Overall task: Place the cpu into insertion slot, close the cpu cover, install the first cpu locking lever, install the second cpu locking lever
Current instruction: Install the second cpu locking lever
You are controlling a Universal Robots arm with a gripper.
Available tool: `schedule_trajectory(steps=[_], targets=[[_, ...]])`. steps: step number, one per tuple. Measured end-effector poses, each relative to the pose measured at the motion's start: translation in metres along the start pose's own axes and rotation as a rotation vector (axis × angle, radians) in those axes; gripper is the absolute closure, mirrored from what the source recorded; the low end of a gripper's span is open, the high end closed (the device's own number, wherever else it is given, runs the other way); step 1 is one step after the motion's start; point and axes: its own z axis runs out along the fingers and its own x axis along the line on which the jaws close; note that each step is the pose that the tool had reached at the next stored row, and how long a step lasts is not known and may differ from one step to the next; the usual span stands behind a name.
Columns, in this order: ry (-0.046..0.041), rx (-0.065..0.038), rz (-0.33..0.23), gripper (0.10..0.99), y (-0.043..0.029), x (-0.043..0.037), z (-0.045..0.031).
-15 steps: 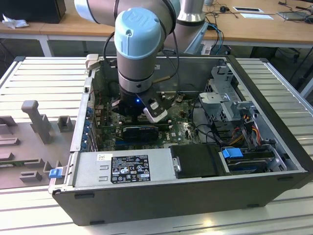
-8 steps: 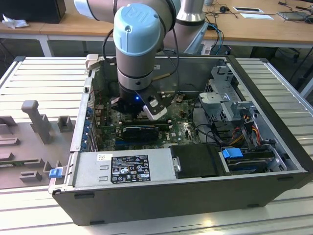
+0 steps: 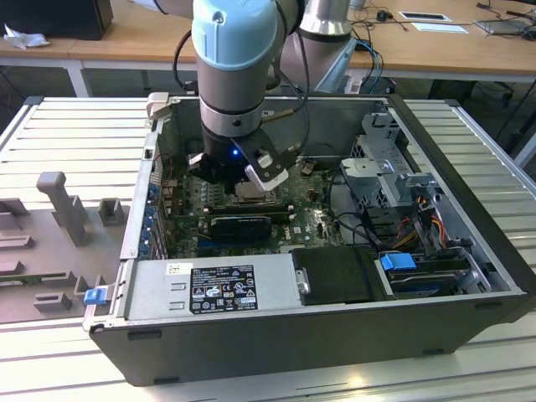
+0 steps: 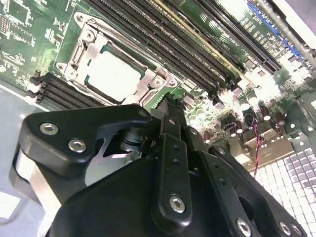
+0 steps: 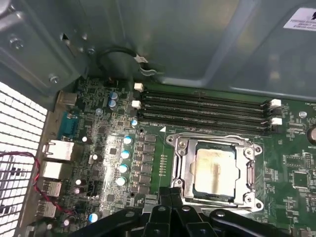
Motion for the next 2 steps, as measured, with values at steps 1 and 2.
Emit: schedule_trajectory(steps=[1,2], targets=[[0.0000,0.000,0.000,0.980,0.0000,0.0000,0.0000],[-0.0001,0.000,0.000,0.980,0.0000,0.0000,0.0000]])
